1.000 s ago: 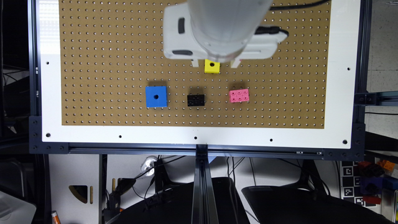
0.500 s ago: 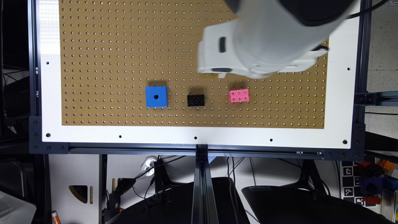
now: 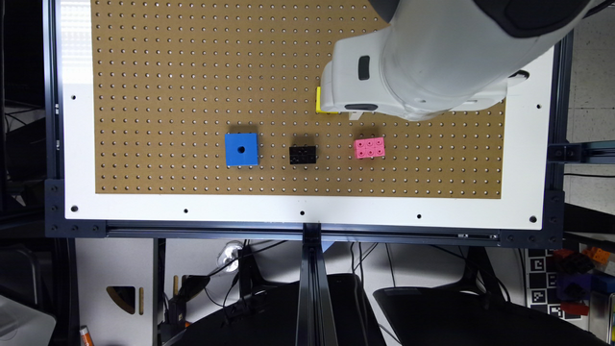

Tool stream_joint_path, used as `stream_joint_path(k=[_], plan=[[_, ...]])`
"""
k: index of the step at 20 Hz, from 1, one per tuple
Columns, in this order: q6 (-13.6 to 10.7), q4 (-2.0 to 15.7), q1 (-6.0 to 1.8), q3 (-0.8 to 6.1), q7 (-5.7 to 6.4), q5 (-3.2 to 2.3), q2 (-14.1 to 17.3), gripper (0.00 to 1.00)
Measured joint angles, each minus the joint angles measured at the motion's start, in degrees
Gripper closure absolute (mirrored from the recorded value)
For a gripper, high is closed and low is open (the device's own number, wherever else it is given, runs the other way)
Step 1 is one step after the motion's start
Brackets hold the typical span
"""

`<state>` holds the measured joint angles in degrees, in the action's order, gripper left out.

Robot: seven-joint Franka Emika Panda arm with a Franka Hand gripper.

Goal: Pick up pink block.

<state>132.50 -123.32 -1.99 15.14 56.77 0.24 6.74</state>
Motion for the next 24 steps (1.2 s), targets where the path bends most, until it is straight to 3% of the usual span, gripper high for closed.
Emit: stream_joint_path(k=[4,8,12,24], plan=[[5.1,0.07,-0.08,-0.03,0.07,-0.91,5.8,0.00],[6.8,0.08,-0.08,-0.06,0.07,-1.05,8.3,0.00],[10.2,0.13,-0.08,-0.27,0.09,-1.72,11.8,0.00],[10.4,2.50,-0.03,-0.28,0.10,-1.75,12.8,0.00]])
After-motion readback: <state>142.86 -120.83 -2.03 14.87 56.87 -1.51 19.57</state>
